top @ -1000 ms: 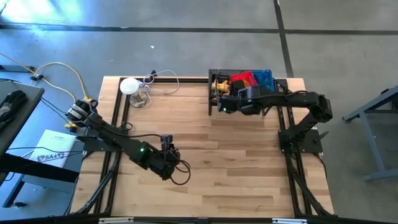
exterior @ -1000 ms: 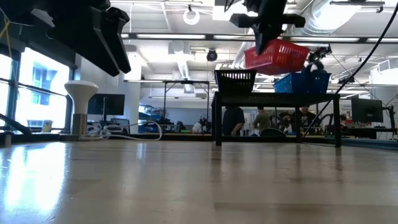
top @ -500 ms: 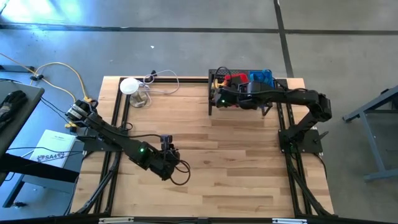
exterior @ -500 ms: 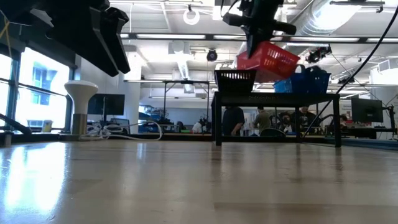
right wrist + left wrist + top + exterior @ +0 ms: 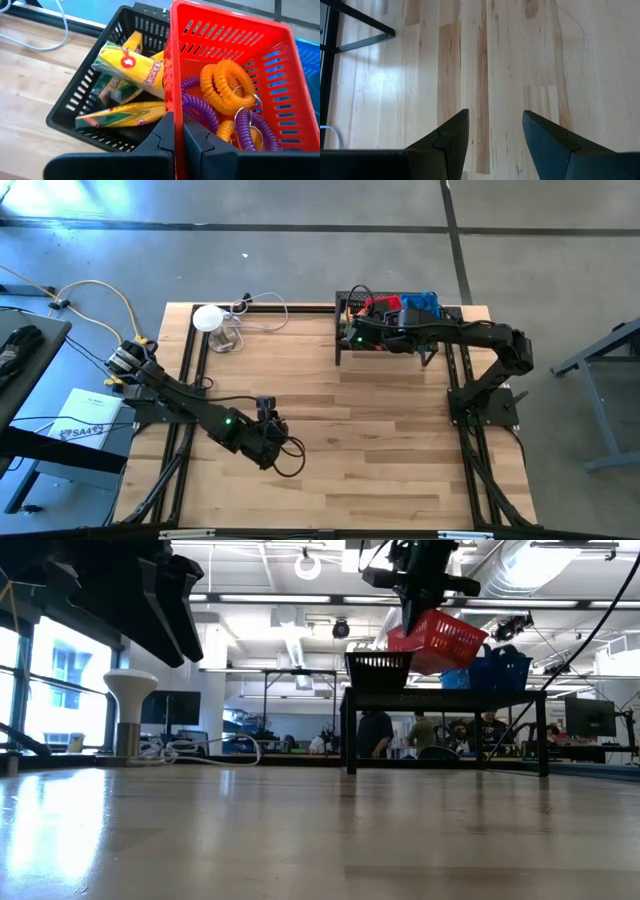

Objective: Pick & Place Office Desk Supplies
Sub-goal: Put the orange bin on the shelf

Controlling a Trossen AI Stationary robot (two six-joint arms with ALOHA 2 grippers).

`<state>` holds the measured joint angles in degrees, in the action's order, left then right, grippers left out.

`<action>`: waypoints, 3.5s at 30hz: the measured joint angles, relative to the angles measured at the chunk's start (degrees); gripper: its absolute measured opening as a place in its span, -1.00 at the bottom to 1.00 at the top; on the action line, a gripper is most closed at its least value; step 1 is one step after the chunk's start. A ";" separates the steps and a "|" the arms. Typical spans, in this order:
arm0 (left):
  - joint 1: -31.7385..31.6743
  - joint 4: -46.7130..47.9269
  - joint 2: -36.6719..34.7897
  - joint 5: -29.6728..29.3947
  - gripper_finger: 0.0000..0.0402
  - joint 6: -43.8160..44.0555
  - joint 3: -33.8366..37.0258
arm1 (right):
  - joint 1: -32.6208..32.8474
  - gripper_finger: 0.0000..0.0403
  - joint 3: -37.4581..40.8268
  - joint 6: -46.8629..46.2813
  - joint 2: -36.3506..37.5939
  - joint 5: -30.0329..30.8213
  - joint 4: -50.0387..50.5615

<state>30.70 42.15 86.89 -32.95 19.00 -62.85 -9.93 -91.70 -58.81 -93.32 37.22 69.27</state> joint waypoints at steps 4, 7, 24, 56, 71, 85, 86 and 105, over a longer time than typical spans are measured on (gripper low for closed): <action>-0.02 0.09 0.00 0.00 -0.12 0.42 0.00 | -0.19 -0.99 0.00 -0.10 0.00 -0.02 0.70; 0.00 0.07 0.00 0.00 -0.12 0.57 0.00 | -0.34 -0.99 0.00 -1.25 0.00 0.21 2.20; -0.02 0.09 0.00 -0.07 -0.12 0.99 0.00 | -1.24 -0.99 0.00 -1.61 0.00 1.35 4.05; 1.50 2.51 0.00 -0.15 -0.12 2.08 0.00 | -2.55 -0.99 -0.08 0.63 -2.35 -0.35 0.34; 2.16 2.65 0.00 -0.13 -0.12 2.06 0.00 | -3.02 -0.99 0.00 2.95 -3.13 -1.39 -1.42; 2.16 2.63 0.00 -0.24 -0.12 2.06 0.00 | -3.67 -0.98 0.00 1.42 -3.56 -2.13 -0.10; 2.16 2.63 0.00 -0.26 -0.12 2.06 0.00 | -3.67 -0.97 0.00 1.42 -3.56 -2.11 -0.10; 2.16 2.63 0.00 -0.22 -0.12 2.32 0.00 | -3.67 -0.71 0.00 1.42 -3.56 -1.58 -0.08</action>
<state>32.86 44.77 86.89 -33.16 21.32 -62.85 -13.61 -91.70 -57.39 -96.88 35.64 69.19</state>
